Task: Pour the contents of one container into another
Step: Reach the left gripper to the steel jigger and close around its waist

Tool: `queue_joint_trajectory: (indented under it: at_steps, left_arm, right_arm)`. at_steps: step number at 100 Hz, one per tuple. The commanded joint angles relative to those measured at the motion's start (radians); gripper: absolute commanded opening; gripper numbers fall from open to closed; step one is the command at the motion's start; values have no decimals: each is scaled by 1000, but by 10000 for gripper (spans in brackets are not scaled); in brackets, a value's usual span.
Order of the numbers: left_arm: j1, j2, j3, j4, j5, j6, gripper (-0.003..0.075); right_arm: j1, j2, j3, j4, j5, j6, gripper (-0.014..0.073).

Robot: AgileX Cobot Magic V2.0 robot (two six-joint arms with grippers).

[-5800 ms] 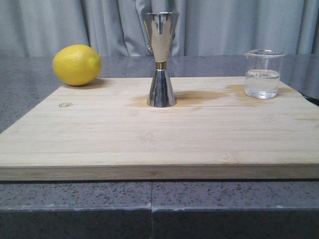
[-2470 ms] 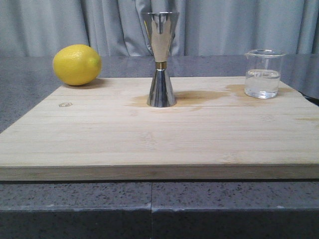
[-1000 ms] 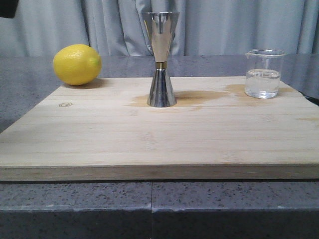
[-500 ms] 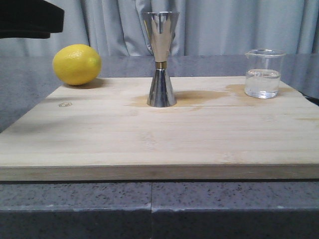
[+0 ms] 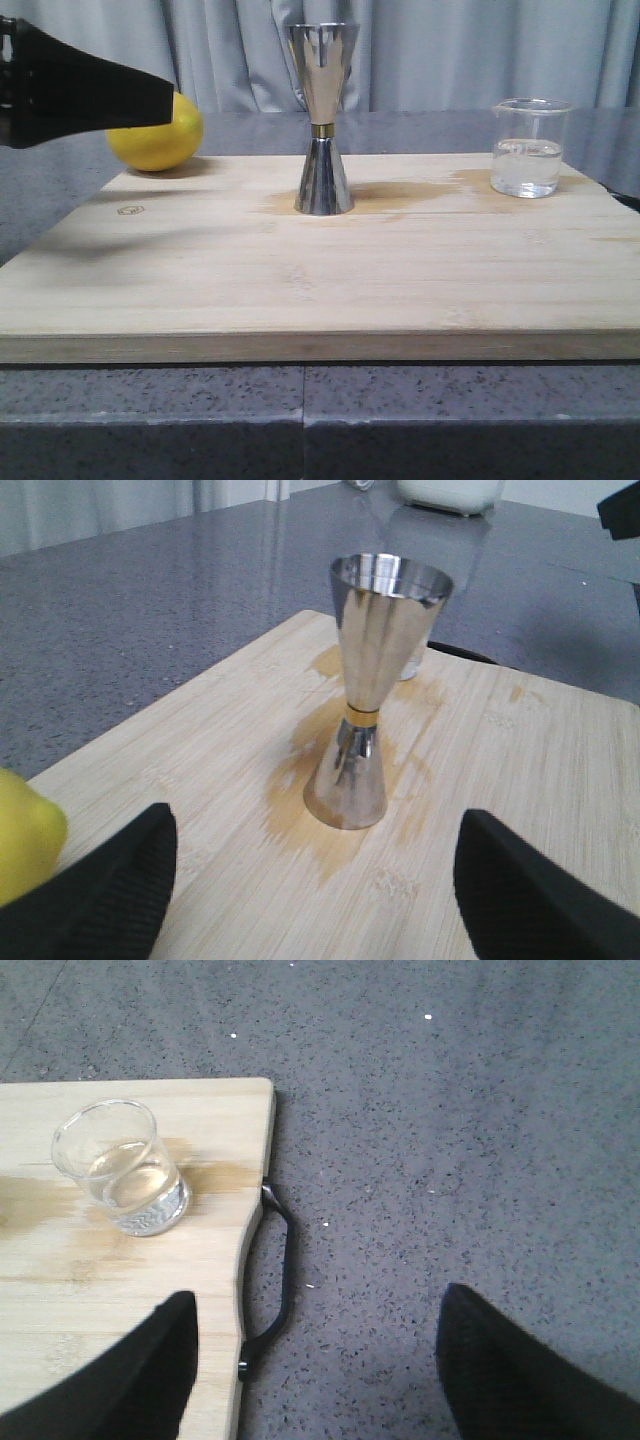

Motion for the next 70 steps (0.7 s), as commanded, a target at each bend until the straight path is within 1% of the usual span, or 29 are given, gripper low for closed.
queue_joint_trajectory:
  at_steps: [1, 23, 70]
  left_arm:
    - [-29, -4, -26, -83, 118, 56, 534]
    - [-79, 67, -70, -83, 118, 70, 534]
    - [-219, 236, -255, -83, 118, 68, 534]
  right_arm:
    - [1, 4, -35, -2, -74, -5, 460]
    - [1, 4, -35, -2, -74, -5, 460]
    - [1, 4, -35, -2, -74, -5, 460]
